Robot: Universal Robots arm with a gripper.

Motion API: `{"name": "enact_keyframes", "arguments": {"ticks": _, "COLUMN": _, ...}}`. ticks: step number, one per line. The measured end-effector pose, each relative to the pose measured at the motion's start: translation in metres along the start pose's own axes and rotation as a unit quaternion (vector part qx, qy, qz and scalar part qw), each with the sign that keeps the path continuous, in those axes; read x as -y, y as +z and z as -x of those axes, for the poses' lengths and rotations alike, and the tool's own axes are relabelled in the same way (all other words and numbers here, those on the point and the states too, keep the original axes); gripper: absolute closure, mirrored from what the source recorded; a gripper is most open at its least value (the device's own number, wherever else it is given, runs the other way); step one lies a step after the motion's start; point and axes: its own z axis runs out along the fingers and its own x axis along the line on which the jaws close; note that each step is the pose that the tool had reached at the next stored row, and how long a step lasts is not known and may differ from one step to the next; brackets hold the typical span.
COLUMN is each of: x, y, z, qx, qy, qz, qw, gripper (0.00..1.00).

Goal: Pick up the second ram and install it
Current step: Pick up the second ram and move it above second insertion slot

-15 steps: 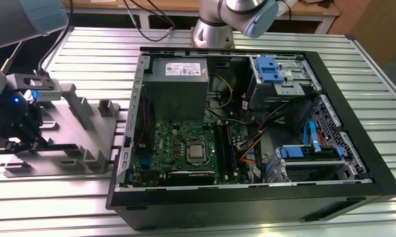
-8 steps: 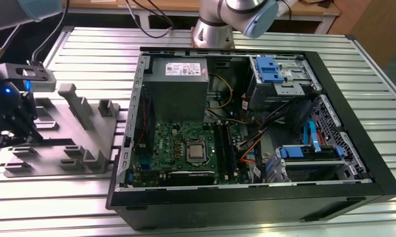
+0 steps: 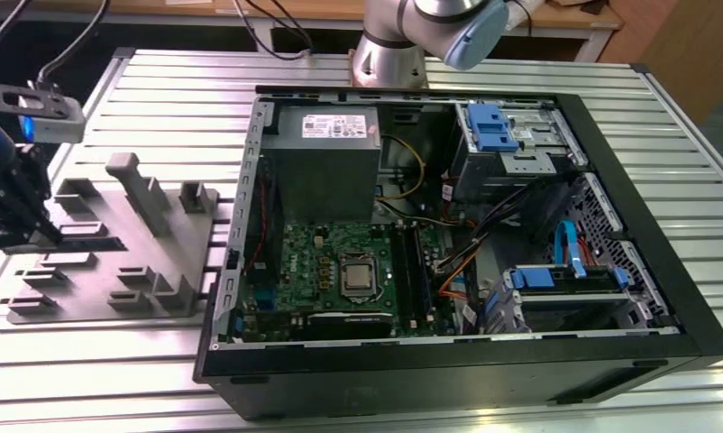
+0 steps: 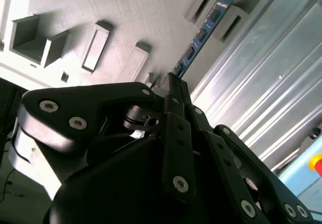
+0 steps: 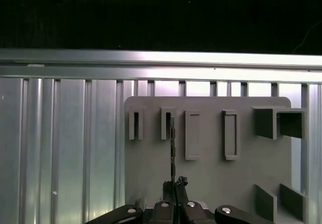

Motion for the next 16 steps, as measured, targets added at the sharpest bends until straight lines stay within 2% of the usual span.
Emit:
{"name": "enact_keyframes", "arguments": {"ticks": 7, "x": -0.0002, "y": -0.0260, "z": 0.0006, "qx": 0.0000, "qy": 0.000, "qz": -0.0002, "qw": 1.0000, "gripper": 0.92}}
{"name": "enact_keyframes", "arguments": {"ticks": 16, "x": -0.0003, "y": -0.0576, "z": 0.0013, "qx": 0.0019, "qy": 0.000, "qz": -0.0006, "qw": 1.0000, "gripper": 0.92}}
